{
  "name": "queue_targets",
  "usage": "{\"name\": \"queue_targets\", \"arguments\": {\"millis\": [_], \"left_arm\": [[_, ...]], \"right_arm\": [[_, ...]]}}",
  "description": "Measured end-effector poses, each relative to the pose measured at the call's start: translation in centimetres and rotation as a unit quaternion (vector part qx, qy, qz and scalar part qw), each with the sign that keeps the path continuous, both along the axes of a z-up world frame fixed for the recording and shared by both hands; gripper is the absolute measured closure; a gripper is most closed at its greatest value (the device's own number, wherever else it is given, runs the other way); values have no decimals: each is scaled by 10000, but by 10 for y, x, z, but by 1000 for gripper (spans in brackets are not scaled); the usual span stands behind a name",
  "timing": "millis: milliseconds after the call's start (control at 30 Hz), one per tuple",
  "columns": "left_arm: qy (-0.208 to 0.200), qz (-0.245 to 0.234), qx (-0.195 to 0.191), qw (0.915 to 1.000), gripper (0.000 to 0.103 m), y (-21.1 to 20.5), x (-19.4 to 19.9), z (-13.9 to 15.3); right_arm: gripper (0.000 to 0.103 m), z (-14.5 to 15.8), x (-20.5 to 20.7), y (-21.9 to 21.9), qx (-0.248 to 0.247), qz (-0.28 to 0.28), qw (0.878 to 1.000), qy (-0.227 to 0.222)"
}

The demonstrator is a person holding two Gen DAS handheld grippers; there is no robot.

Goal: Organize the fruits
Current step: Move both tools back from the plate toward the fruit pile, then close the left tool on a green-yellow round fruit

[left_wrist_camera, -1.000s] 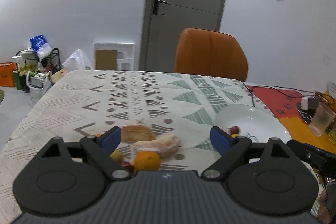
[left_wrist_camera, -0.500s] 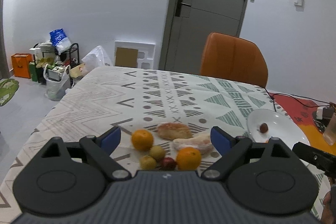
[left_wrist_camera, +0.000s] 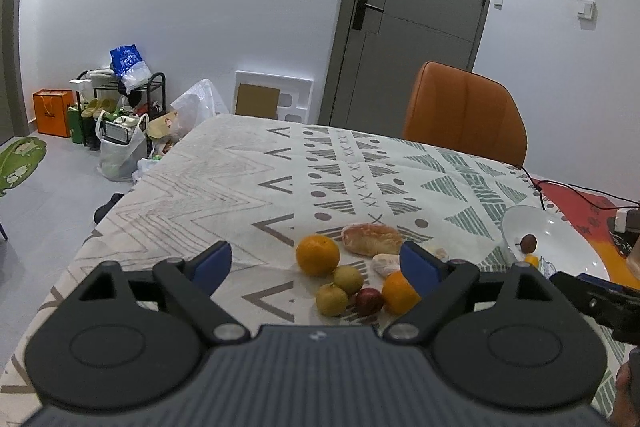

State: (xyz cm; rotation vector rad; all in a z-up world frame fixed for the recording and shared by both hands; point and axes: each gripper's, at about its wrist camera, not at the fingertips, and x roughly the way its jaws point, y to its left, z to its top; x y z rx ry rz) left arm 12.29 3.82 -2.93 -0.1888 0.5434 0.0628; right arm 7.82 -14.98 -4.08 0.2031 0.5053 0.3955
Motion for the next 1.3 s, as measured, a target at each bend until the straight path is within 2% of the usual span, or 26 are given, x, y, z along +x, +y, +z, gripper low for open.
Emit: {"name": "queue_targets", "arguments": {"millis": [133,400,833,900,1033,1067,1300], "left_arm": [[5,-31,-78,10000,20,4,1,-5],[194,-221,-297,9991,43,8,10,-25],[517,-482,-526,9961,54,11,38,-54],[620,-523,-542,9952,63,11,43,-60],[611,-592,-485,9952,72,13,46,-63],[627,-601,-544,9947,80,15,47,-63],[632,-549,-663,9943,80,24,45,-62]], "right_arm": [[10,0,2,9,-76,85,9999,54],[19,-4,5,25,-278,204,9993,150],[24,-15,19,39,-510,173,9978,387],[24,-17,22,40,-526,151,9977,411],[25,-24,27,44,-566,148,9970,506],[26,-25,29,46,-570,166,9968,527],[29,-29,39,63,-604,377,9958,582]]}}
